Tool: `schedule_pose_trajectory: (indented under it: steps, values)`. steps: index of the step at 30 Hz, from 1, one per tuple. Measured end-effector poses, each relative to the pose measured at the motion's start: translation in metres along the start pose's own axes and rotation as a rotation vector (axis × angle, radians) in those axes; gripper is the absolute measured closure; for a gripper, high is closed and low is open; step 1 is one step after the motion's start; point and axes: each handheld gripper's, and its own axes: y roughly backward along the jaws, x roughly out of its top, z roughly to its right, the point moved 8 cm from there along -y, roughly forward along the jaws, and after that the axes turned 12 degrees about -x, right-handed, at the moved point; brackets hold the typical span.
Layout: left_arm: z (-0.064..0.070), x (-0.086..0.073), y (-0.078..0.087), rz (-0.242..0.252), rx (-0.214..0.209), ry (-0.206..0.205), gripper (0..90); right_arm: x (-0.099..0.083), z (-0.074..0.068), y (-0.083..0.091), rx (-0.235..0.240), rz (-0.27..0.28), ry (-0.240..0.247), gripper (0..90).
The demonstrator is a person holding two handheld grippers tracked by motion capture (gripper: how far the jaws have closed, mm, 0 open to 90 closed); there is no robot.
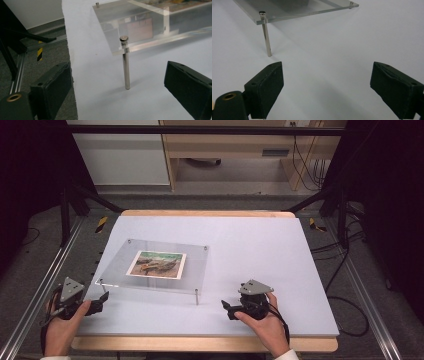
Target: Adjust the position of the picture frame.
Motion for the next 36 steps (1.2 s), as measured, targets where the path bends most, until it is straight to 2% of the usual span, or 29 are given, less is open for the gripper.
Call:
schedule_pose_trajectory:
  steps: [2,5,7,9,12,13,14,15,16,17,20,21,23,26,28,30,31,36]
  values:
    - [0.001,-0.001,0.0,-0.004,-0.01,-0.007,4.1,-0.001,-0.001,-0.001,0.002,-0.011,0.005,13.3]
    - [0.001,-0.002,-0.001,-0.008,-0.005,-0.02,3.5,-0.004,-0.011,-0.005,0.01,-0.035,0.028,25.5]
    - [0.002,-0.002,-0.001,-0.009,-0.015,-0.025,3.5,-0.004,-0.013,-0.005,0.011,-0.031,0.027,26.7]
    - [0.003,-0.002,-0.002,-0.003,-0.019,-0.034,3.6,-0.001,-0.023,-0.005,0.027,-0.014,0.036,27.9]
    - [0.006,-0.002,-0.003,0.009,-0.049,-0.004,3.7,0.001,-0.035,-0.008,0.049,-0.001,0.028,31.4]
    - [0.006,-0.002,-0.003,0.009,-0.049,-0.004,3.8,0.001,-0.035,-0.008,0.049,-0.001,0.028,31.4]
    - [0.008,-0.002,-0.003,0.002,-0.061,0.014,3.8,0.004,-0.043,-0.011,0.059,0.012,0.021,32.6]
    - [0.008,-0.002,-0.003,0.002,-0.061,0.014,3.9,0.005,-0.046,-0.013,0.074,0.009,0.016,33.1]
    - [0.008,-0.003,-0.003,-0.003,-0.067,0.026,3.9,0.005,-0.046,-0.013,0.074,0.009,0.016,33.1]
    - [0.008,-0.004,-0.004,-0.007,-0.07,0.049,3.9,0.008,-0.053,-0.017,0.084,0.018,0.01,35.2]
    - [0.008,-0.004,-0.004,-0.007,-0.082,0.062,5.2,0.012,-0.062,-0.024,0.091,0.011,0.014,35.2]
    - [0.008,-0.004,-0.004,-0.005,-0.084,0.066,5.4,0.014,-0.065,-0.026,0.107,0.013,0.012,36.3]
    - [0.008,-0.003,-0.004,-0.002,-0.088,0.071,5.7,0.015,-0.07,-0.031,0.138,0.008,0.007,41.6]
    - [0.008,-0.002,-0.004,0.005,-0.094,0.078,9.6,0.016,-0.078,-0.039,0.157,-0.008,-0.002,53.9]
    - [0.008,-0.001,-0.004,0.012,-0.095,0.083,11.3,0.017,-0.08,-0.042,0.158,-0.011,0.003,56.4]
    - [0.008,0.001,-0.004,0.028,-0.095,0.096,13.7,0.022,-0.085,-0.048,0.173,-0.009,-0.014,63.5]
    - [0.008,0.001,-0.004,0.028,-0.095,0.096,15.3,0.022,-0.085,-0.048,0.173,-0.009,-0.014,63.5]
    - [0.007,0.003,-0.003,0.052,-0.096,0.108,20.3,0.024,-0.087,-0.06,0.179,-0.016,-0.051,76.1]
